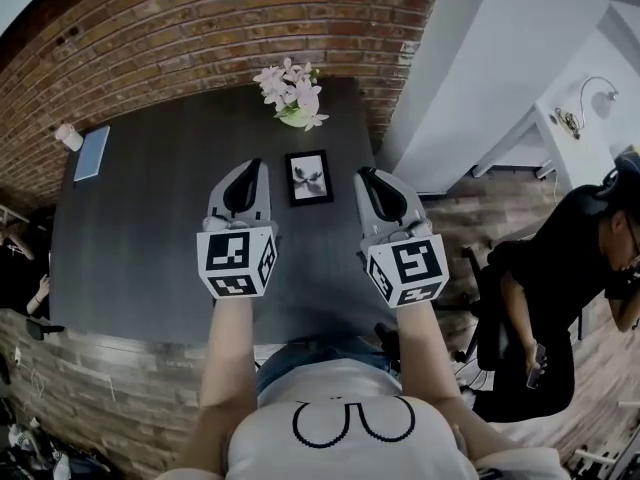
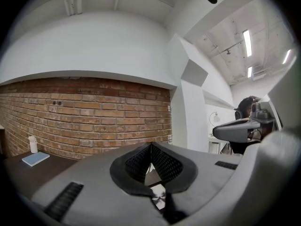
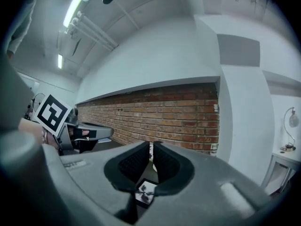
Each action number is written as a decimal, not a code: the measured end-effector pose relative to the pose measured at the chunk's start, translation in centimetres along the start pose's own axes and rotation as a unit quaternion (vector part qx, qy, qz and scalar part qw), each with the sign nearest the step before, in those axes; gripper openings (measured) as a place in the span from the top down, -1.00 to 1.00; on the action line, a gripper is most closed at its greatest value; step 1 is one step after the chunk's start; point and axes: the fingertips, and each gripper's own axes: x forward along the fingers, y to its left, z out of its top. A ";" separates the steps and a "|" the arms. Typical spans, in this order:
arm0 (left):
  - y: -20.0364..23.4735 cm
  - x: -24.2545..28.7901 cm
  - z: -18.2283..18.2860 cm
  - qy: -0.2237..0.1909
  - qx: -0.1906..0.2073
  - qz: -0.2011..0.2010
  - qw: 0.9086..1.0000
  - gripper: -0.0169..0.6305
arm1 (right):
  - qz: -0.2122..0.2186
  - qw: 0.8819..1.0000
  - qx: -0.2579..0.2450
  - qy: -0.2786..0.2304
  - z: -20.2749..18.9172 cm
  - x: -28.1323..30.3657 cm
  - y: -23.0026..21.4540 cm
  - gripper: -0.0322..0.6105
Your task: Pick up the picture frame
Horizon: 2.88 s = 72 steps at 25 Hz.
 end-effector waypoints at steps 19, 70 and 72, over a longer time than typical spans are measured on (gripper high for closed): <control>1.5 8.0 -9.4 0.133 -0.080 0.025 0.988 0.16 | 0.090 0.988 0.081 0.094 -7.8 8.7 -3.1 0.15; 0.4 11.6 -29.4 0.404 -0.221 0.024 0.887 0.70 | 0.049 0.957 0.110 0.263 -22.8 13.8 -2.3 0.67; 0.5 11.6 -29.4 0.401 -0.238 0.021 0.885 0.72 | 0.047 0.957 0.113 0.262 -22.8 13.8 -2.4 0.68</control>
